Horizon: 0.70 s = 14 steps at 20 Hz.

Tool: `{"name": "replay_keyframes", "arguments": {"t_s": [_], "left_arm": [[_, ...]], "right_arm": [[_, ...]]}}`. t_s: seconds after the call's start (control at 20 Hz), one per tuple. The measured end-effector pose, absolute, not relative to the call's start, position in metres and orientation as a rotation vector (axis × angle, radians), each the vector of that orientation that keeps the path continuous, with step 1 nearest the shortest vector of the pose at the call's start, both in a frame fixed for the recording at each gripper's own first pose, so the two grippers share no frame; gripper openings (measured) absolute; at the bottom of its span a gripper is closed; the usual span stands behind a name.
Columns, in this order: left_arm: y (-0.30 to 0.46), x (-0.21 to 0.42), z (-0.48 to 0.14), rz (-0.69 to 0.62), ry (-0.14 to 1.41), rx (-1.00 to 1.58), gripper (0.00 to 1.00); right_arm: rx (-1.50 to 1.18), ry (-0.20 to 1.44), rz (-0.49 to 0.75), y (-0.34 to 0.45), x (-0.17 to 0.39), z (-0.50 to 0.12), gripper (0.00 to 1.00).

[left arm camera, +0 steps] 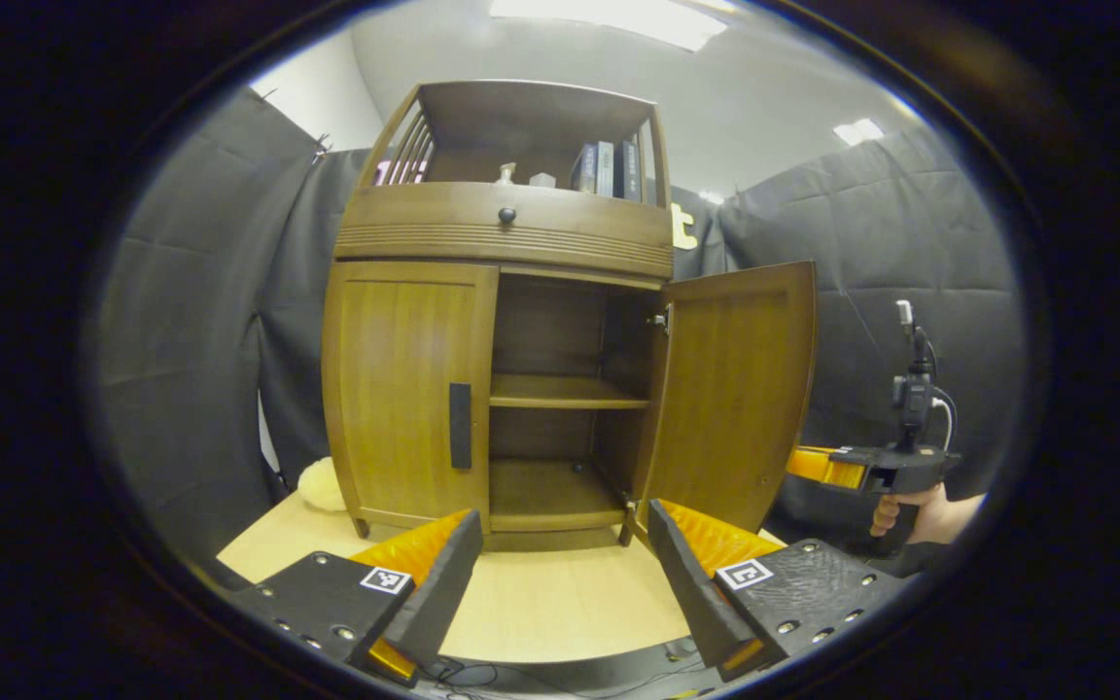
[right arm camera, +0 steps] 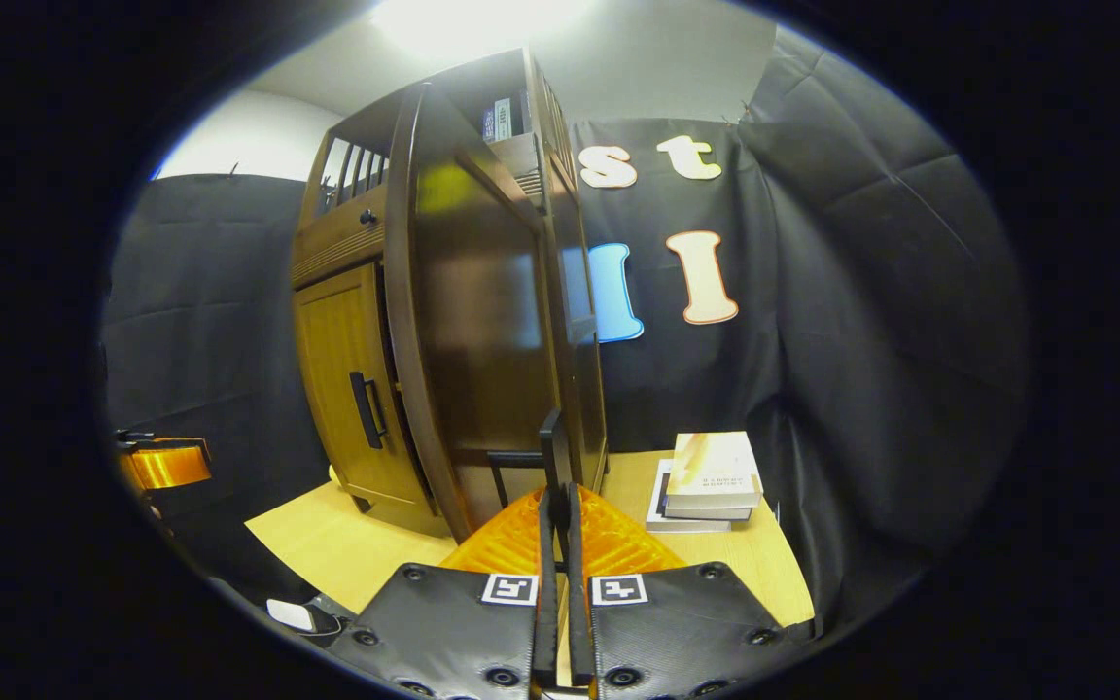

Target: Open the right door of the double-door shoe cabinet with the right hand, and open the left door with the left hand.

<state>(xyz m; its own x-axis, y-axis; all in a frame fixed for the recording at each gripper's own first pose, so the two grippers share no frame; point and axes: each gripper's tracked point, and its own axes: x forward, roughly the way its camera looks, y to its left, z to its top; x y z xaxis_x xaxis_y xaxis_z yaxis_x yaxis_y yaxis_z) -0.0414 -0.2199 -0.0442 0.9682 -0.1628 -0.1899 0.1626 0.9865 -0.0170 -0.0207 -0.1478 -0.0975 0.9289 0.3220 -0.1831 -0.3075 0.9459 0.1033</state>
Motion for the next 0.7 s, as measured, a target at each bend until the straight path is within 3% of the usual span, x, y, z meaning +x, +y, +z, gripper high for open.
{"name": "replay_keyframes", "arguments": {"t_s": [0.5,0.7], "left_arm": [[-0.207,-0.03,-0.036,-0.143,0.188,-0.003,1.0],[-0.175,-0.018,-0.027,-0.079,0.177,0.037,0.98]], "right_arm": [[0.117,0.206,0.283,-0.163,-0.08,-0.088,0.02],[0.105,0.222,0.293,-0.147,-0.117,-0.089,0.06]]}}
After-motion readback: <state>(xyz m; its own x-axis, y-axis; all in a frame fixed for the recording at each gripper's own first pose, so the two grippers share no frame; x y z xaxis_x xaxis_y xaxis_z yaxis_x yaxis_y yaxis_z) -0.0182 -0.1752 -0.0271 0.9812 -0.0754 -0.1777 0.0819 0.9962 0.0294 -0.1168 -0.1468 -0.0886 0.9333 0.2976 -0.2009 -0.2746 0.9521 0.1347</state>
